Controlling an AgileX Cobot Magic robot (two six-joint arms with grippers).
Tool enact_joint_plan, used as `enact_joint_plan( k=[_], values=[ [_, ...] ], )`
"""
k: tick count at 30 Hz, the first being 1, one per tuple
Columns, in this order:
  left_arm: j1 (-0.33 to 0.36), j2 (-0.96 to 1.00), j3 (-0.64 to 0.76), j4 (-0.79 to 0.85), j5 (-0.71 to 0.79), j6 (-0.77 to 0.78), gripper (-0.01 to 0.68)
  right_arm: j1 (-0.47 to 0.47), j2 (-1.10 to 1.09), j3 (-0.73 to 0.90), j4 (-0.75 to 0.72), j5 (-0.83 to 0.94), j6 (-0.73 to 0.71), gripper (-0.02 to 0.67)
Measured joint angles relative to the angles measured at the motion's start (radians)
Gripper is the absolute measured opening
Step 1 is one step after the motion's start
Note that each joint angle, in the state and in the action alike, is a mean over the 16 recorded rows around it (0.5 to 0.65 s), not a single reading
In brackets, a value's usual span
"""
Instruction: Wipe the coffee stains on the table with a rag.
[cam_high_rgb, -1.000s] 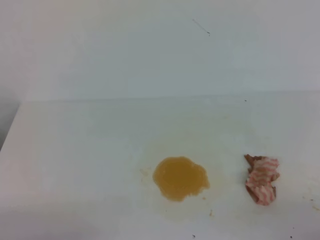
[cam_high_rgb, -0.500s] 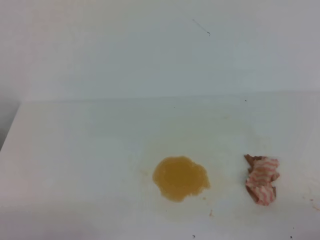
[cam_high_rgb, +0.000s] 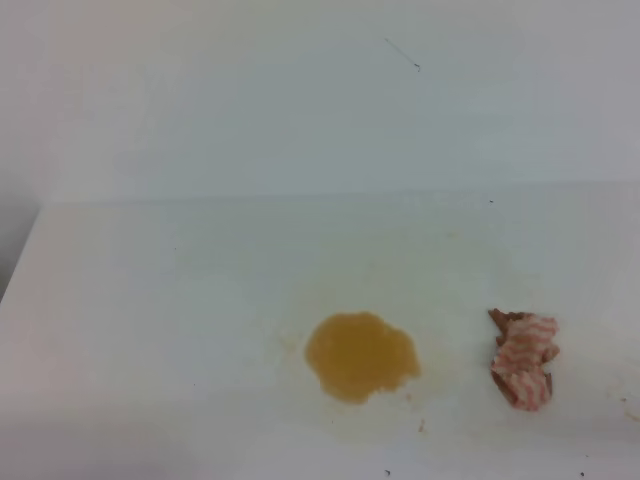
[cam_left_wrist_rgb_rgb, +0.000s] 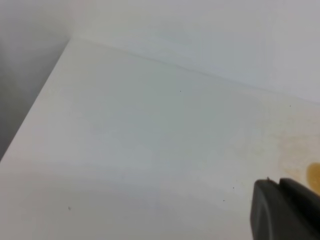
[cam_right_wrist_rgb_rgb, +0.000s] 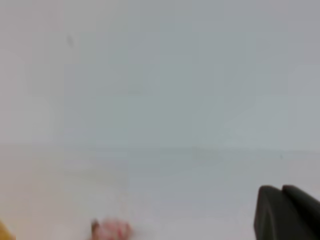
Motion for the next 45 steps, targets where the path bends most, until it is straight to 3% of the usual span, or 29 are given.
enact_joint_plan(
  k=[9, 16, 24, 33, 45],
  values=[
    [0.0, 0.0, 0.0, 0.0, 0.0, 0.0, 0.0, 0.0, 0.0, -0.002, 0.04, -0.353, 0.083, -0.003],
    [0.0, 0.0, 0.0, 0.0, 0.0, 0.0, 0.0, 0.0, 0.001, -0.077, 0.042, -0.389, 0.089, -0.003],
    [0.0, 0.0, 0.0, 0.0, 0.0, 0.0, 0.0, 0.0, 0.073, -0.296, 0.045, -0.104, 0.084, -0.003],
    [0.0, 0.0, 0.0, 0.0, 0.0, 0.0, 0.0, 0.0, 0.31, -0.563, 0.111, 0.288, 0.057, -0.003],
    [0.0, 0.0, 0.0, 0.0, 0.0, 0.0, 0.0, 0.0, 0.564, -0.702, 0.306, 0.495, -0.022, -0.003]
  ],
)
